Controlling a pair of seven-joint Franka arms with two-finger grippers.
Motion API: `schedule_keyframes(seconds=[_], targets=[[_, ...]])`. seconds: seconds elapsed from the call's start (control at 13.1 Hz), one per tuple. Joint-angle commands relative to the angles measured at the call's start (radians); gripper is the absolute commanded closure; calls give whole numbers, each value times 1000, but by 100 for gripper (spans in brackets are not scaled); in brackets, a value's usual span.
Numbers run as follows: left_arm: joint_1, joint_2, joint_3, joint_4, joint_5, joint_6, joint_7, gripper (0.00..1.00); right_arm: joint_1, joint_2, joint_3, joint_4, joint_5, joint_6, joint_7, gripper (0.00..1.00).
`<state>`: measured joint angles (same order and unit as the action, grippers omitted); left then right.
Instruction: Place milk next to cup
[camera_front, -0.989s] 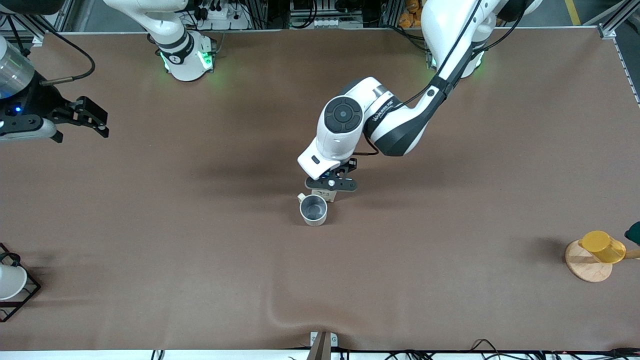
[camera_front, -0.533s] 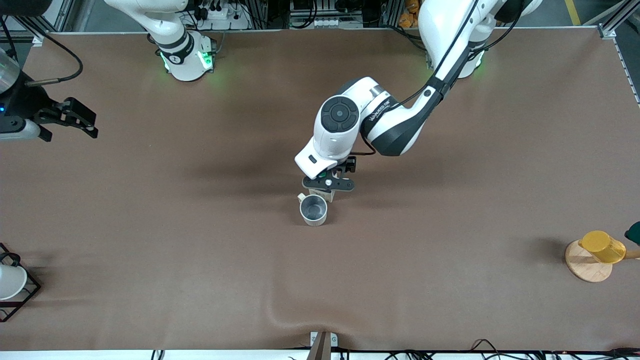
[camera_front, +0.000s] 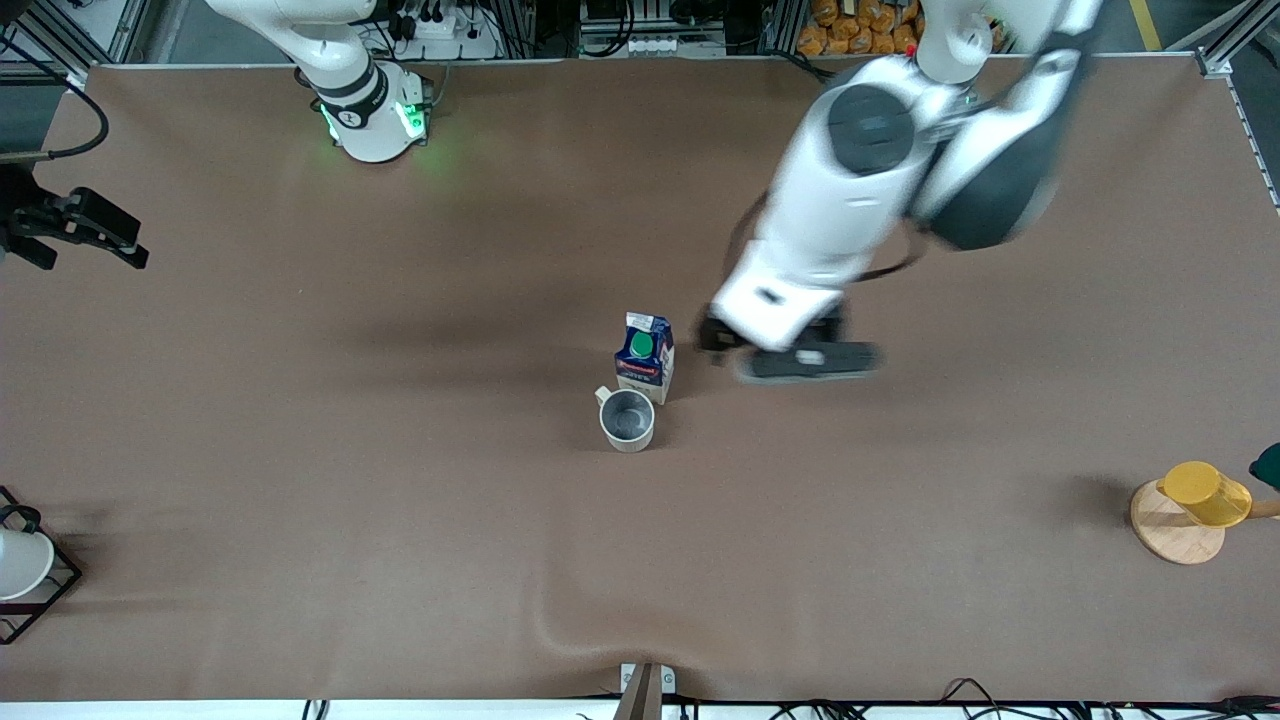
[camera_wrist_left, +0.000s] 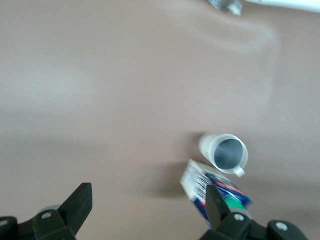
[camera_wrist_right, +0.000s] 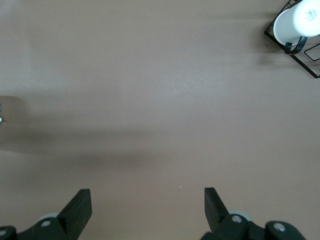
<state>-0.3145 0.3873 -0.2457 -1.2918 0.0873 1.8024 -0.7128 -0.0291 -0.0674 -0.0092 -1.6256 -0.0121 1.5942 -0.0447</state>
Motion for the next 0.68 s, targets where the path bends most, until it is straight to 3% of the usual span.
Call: schedule_keyframes(seconds=[0.0,0.15,0.38,0.61], targets=[[122,-88,-15,-52,12,-89,76,0,15,0,-14,9,23,-17,12,0],[199,-143,-18,-78,-3,-149,151,0,15,8,-12,15,26,-14,23,0],[277,-264,-18,-210,-14,-149,248,0,18,17,-9,27,26,-23,55,0],[336,-320,-18,-257,-21,-147,334,0,11,20,0,47,26,-45,138,0]])
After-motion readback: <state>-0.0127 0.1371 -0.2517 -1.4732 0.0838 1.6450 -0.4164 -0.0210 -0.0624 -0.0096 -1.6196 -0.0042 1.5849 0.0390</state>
